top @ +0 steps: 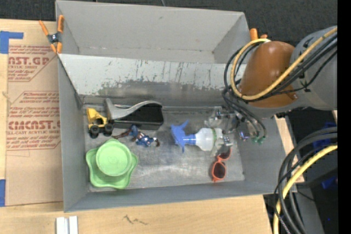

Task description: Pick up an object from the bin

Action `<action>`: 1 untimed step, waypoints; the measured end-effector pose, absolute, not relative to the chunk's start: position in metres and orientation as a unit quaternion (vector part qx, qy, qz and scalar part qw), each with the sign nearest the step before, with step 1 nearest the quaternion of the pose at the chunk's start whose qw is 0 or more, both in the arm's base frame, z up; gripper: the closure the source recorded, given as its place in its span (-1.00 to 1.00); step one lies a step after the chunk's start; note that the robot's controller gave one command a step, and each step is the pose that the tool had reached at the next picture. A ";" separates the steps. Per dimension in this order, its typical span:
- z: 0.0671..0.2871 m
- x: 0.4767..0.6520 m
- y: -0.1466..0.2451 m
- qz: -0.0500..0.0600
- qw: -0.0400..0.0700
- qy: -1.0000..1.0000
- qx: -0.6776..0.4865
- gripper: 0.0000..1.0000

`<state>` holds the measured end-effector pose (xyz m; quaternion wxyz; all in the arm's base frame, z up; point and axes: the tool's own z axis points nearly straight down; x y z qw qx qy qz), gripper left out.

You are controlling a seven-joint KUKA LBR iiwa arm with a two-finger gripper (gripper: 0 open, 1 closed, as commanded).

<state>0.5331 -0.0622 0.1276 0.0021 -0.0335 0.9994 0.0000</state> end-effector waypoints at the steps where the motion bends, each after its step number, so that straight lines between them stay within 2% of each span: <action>1: 0.243 0.544 -0.034 0.000 0.001 1.000 -0.031 1.00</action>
Offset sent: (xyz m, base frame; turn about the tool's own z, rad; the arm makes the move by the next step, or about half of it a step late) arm 0.0000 0.0000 0.0000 0.0000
